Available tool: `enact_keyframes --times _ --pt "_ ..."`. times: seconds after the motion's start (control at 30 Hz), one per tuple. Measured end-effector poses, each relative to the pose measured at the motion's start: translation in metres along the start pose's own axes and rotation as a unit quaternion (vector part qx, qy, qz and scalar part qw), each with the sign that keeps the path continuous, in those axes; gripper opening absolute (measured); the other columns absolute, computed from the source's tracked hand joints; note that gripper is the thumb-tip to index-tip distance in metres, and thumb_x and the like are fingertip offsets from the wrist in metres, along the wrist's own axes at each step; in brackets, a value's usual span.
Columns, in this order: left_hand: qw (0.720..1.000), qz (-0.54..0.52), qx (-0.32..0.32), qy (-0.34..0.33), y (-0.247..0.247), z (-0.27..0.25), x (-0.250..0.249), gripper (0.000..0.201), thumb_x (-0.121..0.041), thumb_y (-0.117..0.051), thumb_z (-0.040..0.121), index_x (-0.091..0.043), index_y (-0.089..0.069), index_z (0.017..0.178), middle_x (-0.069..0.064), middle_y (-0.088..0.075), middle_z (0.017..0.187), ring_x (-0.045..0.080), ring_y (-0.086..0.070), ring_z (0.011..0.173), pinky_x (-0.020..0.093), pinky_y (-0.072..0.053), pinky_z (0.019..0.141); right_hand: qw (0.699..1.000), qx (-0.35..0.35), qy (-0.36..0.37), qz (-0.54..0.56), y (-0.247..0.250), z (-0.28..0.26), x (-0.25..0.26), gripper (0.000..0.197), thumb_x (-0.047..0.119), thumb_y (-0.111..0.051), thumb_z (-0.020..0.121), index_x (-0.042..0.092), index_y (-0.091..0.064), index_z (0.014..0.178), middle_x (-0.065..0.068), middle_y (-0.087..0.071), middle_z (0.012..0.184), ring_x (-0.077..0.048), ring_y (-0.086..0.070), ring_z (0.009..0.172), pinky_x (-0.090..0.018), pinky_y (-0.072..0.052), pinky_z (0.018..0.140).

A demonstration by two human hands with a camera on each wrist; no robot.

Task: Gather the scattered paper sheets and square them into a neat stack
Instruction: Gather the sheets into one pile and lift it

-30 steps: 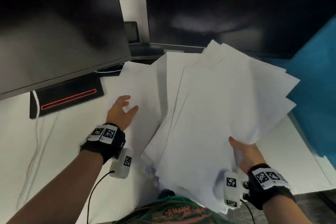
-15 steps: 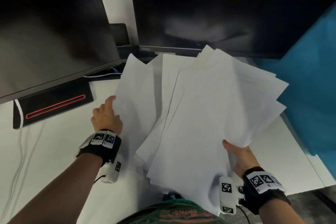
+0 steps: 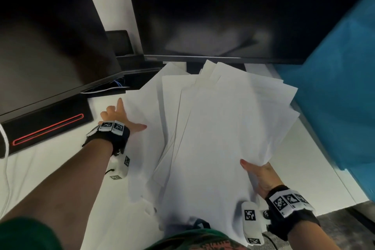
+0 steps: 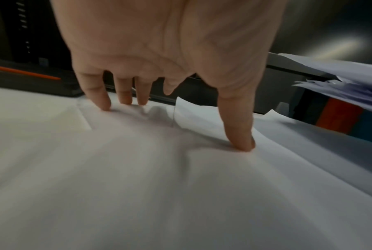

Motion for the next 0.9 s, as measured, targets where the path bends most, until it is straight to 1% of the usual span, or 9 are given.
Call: enact_keyframes --times 0.07,0.17,0.23,0.37,0.47,0.53,0.7,0.83,0.9 --pt "1.0 -0.008 0.01 0.003 0.001 -0.003 -0.004 0.108 -0.052 -0.078 0.056 -0.022 -0.016 0.139 0.016 -0.035 0.134 0.039 -0.037 0.126 0.055 -0.035 0.103 1.0 -0.009 0.005 -0.003 0.001 0.002 -0.002 0.052 0.01 -0.074 0.074 -0.007 -0.055 0.118 -0.022 -0.066 0.111 -0.034 -0.062 0.104 -0.041 -0.046 0.095" --pt "0.996 -0.07 0.045 0.005 -0.003 -0.01 -0.009 0.094 -0.04 -0.08 0.06 -0.013 -0.028 0.134 0.018 -0.046 0.132 0.04 -0.047 0.12 0.051 -0.04 0.101 0.999 -0.025 0.004 -0.019 0.014 0.019 -0.015 0.108 0.044 -0.093 0.034 -0.001 -0.049 0.122 -0.019 -0.064 0.115 -0.034 -0.062 0.106 -0.049 -0.042 0.102" --pt "0.992 -0.11 0.052 0.003 -0.005 -0.016 -0.012 0.083 -0.03 -0.079 0.065 -0.009 -0.034 0.132 0.017 -0.049 0.134 0.038 -0.049 0.12 0.043 -0.043 0.098 0.999 -0.02 -0.001 -0.031 0.016 0.023 -0.017 0.121 0.05 -0.091 0.021 -0.002 -0.049 0.121 -0.018 -0.065 0.114 -0.033 -0.062 0.105 -0.047 -0.042 0.102" --pt "0.975 -0.196 0.103 -0.011 -0.019 -0.034 -0.012 0.068 -0.026 -0.078 0.068 -0.005 -0.049 0.126 0.015 -0.053 0.132 0.033 -0.052 0.118 0.038 -0.043 0.1 0.999 -0.01 -0.004 -0.032 0.009 0.011 -0.008 0.102 0.039 -0.09 0.037 -0.004 -0.051 0.12 -0.019 -0.065 0.114 -0.032 -0.062 0.105 -0.041 -0.045 0.097" --pt "0.915 -0.339 0.215 -0.038 -0.039 -0.058 -0.015 0.052 -0.024 -0.08 0.066 -0.007 -0.063 0.113 0.013 -0.067 0.113 0.029 -0.062 0.101 0.041 -0.047 0.097 1.0 0.002 -0.015 -0.016 -0.001 0.0 -0.001 0.062 0.015 -0.078 0.068 -0.008 -0.053 0.12 -0.022 -0.064 0.115 -0.033 -0.062 0.103 -0.037 -0.048 0.089" --pt "0.888 -0.369 0.265 -0.068 -0.05 -0.076 -0.019 0.058 -0.029 -0.08 0.057 -0.009 -0.065 0.109 0.012 -0.068 0.107 0.028 -0.063 0.099 0.042 -0.047 0.097 1.0 -0.008 -0.023 -0.005 -0.001 0.001 -0.003 0.055 0.009 -0.073 0.074 -0.009 -0.051 0.121 -0.019 -0.063 0.116 -0.029 -0.061 0.1 -0.036 -0.044 0.089" --pt "0.883 -0.382 0.252 -0.106 -0.07 -0.092 -0.017 0.047 -0.043 -0.065 0.05 -0.019 -0.068 0.09 0.017 -0.068 0.109 0.033 -0.062 0.104 0.049 -0.046 0.098 0.999 -0.033 -0.007 -0.033 0.005 0.01 -0.01 0.113 0.041 -0.09 0.028 -0.005 -0.048 0.123 -0.018 -0.063 0.117 -0.029 -0.059 0.108 -0.036 -0.041 0.094" --pt "0.892 -0.411 0.167 -0.082 -0.055 -0.103 -0.006 0.021 -0.024 -0.062 0.081 -0.013 -0.066 0.099 0.015 -0.067 0.106 0.033 -0.061 0.103 0.045 -0.046 0.098 1.0 -0.023 -0.006 -0.015 0.009 0.008 -0.012 0.115 0.045 -0.092 0.021 -0.004 -0.054 0.117 -0.02 -0.065 0.115 -0.032 -0.061 0.108 -0.044 -0.041 0.102" --pt "0.895 -0.422 0.13 -0.068 -0.05 -0.104 0.006 0.027 -0.018 -0.056 0.089 -0.007 -0.062 0.112 0.016 -0.066 0.108 0.032 -0.061 0.103 0.043 -0.046 0.097 1.0 -0.004 0.006 0.007 0.003 -0.001 -0.005 0.091 0.035 -0.091 0.043 -0.007 -0.057 0.116 -0.024 -0.064 0.116 -0.036 -0.06 0.11 -0.049 -0.04 0.105"
Point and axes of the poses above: each hand's wrist, its own z-axis towards the middle knuckle, its own y-axis out of the back of the hand, x = y × z, the point moved 3 cm from there along z, towards the middle knuckle
